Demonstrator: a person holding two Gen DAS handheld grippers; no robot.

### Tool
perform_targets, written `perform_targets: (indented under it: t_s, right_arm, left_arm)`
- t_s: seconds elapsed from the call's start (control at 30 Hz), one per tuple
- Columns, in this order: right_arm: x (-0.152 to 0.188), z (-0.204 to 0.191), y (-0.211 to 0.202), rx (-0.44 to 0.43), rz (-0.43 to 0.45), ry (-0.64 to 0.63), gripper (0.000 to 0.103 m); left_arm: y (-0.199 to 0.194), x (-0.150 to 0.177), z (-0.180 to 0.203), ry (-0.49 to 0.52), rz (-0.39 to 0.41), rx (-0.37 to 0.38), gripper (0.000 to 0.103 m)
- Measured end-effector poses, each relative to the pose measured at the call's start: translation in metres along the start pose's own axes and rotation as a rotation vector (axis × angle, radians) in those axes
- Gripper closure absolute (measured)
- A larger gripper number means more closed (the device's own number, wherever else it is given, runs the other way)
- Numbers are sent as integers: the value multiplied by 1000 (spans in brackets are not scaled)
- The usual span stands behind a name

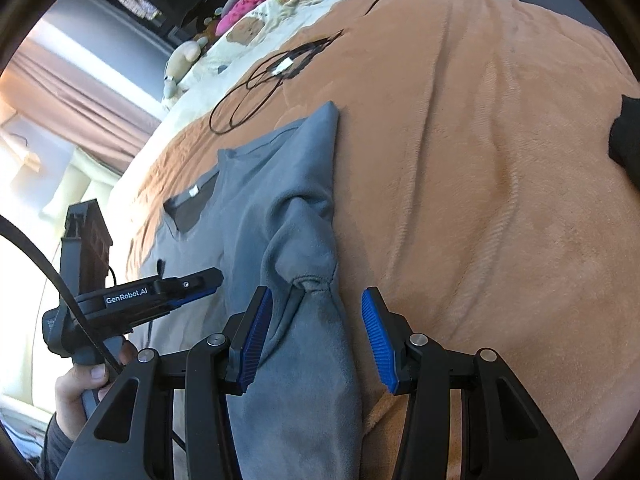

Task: Fold small clothes

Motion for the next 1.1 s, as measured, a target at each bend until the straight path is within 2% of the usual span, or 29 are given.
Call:
perform_targets:
  t_s: [0.23, 0.4, 0.53, 0.57, 0.6, 0.67, 0.7, 0.87, 0.97, 1.1]
  right_arm:
    - [-2, 3, 6, 62, -10, -4, 59]
    - [0, -1, 7, 69, 12, 0, 62]
    - [3, -4, 8, 70, 25, -5, 69]
    - [5, -4, 9, 72, 27, -3, 71]
    - [6, -4, 9, 72, 29, -1, 71]
    - [7, -4, 8, 73, 27, -3, 75]
    - [8, -4, 7, 75, 27, -4, 76]
    - [3, 3, 4, 94, 17, 15, 85]
    - [2, 6, 3, 81, 11, 34, 87]
    - [2, 2, 4, 93, -7, 26, 87]
  left_arm:
    - [12, 12, 6, -39, -43, 56, 76]
    - [14, 14, 5, -94, -34, 82, 76]
    - [15, 15, 5, -122, -24, 99, 76]
    - [15, 15, 6, -119, -20, 99, 78]
    - [14, 15, 7, -115, -18, 101, 84]
    - [14, 14, 9, -106, -16, 101, 94]
    - [13, 14, 9, -103, -12, 100, 96]
    - [-1, 8, 7, -77, 34, 75, 97]
    - [-11, 2, 1, -77, 55, 72, 98]
    - [-22, -5, -3, -50, 83, 19, 98]
Point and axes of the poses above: each gripper's, at about its wrist camera, not at the fingertips, and y roughly the way its jaws point, z to its right, x to its underside, the point moved 1 cm from there along y, roughly the way its jaws point, and after that the axes turned 8 degrees about -x, right-handed, at the moved point
